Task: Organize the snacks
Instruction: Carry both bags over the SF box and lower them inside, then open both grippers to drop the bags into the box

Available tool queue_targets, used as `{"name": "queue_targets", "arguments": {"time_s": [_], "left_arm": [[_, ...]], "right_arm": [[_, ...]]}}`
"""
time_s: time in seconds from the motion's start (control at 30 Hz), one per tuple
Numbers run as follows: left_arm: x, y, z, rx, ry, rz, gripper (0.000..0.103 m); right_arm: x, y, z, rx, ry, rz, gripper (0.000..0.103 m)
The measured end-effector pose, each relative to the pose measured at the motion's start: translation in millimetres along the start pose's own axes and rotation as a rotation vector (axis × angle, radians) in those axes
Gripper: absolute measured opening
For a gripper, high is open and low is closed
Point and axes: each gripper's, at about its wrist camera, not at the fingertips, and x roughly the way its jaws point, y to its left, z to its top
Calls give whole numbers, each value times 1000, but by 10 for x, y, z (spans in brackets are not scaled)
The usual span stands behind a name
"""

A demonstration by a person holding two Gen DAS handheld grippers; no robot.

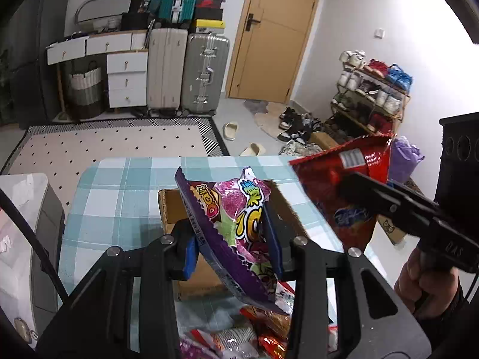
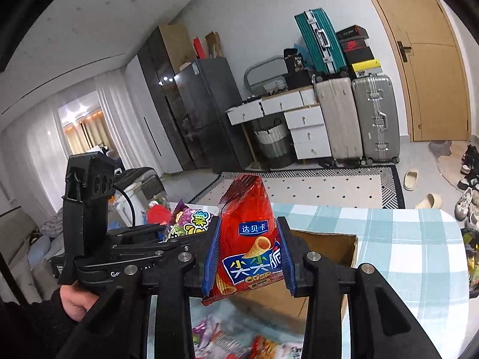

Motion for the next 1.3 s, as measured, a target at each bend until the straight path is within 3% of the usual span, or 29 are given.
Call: {"name": "queue_targets", "arguments": {"time_s": [0.23,0.47,0.87,1.3], "left_arm": [[645,85,-39,7,79,38,34],[1118,213,-317,-2,143,52,34],[1472,304,-432,3,219,42,35],[1522,292,-460,6,246,46,35]], "right_arm": [[501,-361,-66,51,80,-22,36],[859,-711,-281,93,150,-57,36],[1179,-956,-534,111,236,-72,36],[1259,-985,-690,114,291,-101,37]]}}
